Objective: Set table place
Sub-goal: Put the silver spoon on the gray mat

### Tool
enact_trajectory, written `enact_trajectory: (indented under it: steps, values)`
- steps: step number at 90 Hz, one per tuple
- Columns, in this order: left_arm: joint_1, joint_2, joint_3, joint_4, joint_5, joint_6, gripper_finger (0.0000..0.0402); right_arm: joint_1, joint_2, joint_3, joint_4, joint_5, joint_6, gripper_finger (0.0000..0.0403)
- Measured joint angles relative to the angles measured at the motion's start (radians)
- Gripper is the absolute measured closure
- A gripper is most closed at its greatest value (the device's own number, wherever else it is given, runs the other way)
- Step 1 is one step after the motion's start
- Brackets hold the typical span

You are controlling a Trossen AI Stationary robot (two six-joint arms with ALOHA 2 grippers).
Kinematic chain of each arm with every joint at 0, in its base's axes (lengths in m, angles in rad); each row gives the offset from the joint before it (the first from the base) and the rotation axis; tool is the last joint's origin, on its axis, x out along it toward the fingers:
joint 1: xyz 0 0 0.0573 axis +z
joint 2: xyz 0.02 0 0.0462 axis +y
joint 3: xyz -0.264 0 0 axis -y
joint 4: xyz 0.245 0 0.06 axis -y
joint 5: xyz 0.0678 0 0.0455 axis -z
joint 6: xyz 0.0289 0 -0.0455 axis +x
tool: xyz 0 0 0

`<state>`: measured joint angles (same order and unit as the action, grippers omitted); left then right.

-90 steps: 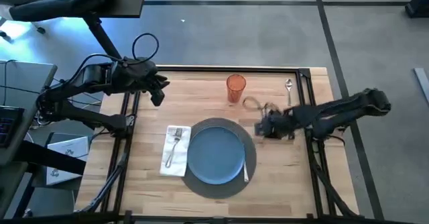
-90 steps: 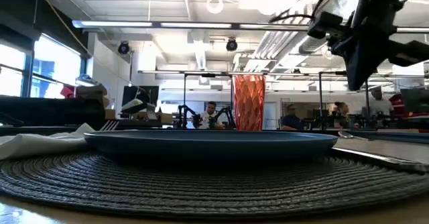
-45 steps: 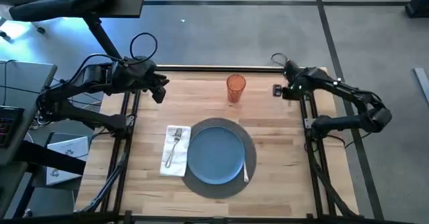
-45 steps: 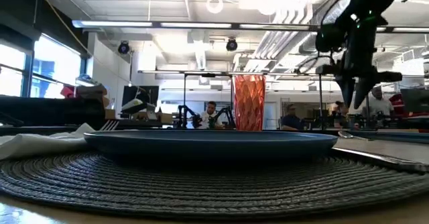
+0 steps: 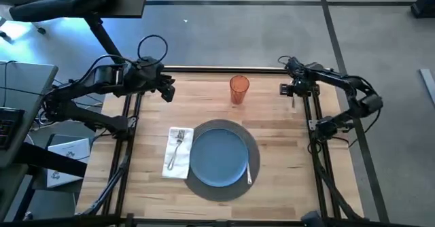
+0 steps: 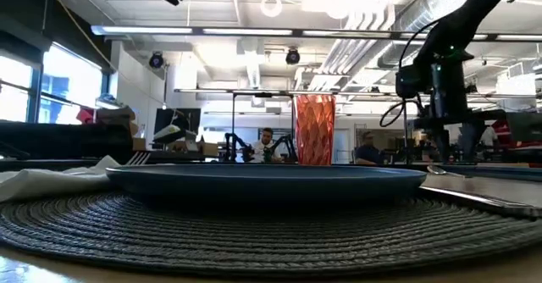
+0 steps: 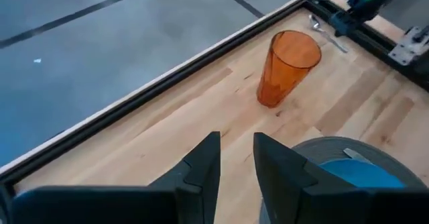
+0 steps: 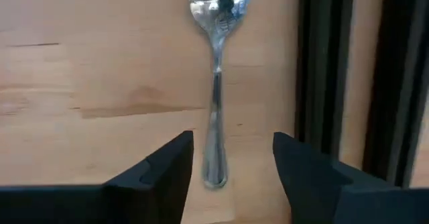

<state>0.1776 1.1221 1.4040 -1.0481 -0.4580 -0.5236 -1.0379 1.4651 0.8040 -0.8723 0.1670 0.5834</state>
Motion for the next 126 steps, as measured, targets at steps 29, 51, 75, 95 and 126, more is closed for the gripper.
enact_trajectory:
  steps: [29,51,75,95,126]
  values:
    - [0.000,0.069,0.000,0.006,0.003,0.001,0.0326,-0.019,0.001,0.072,-0.063,-0.189,-0.034,0.0257]
    - [0.013,0.079,0.000,0.008,0.002,0.046,0.0326,0.043,0.021,0.208,-0.041,-0.221,-0.093,0.0265]
    - [0.040,0.076,0.000,0.020,0.001,0.047,0.0326,-0.032,0.275,0.398,-0.178,-0.091,-0.262,0.0265]
    - [0.038,0.076,0.000,0.047,0.030,0.029,0.0326,-0.054,0.306,0.394,-0.175,-0.067,-0.277,0.0265]
    - [0.038,0.076,0.000,0.083,0.018,0.029,0.0326,0.009,0.312,0.332,-0.195,0.039,-0.135,0.0274]
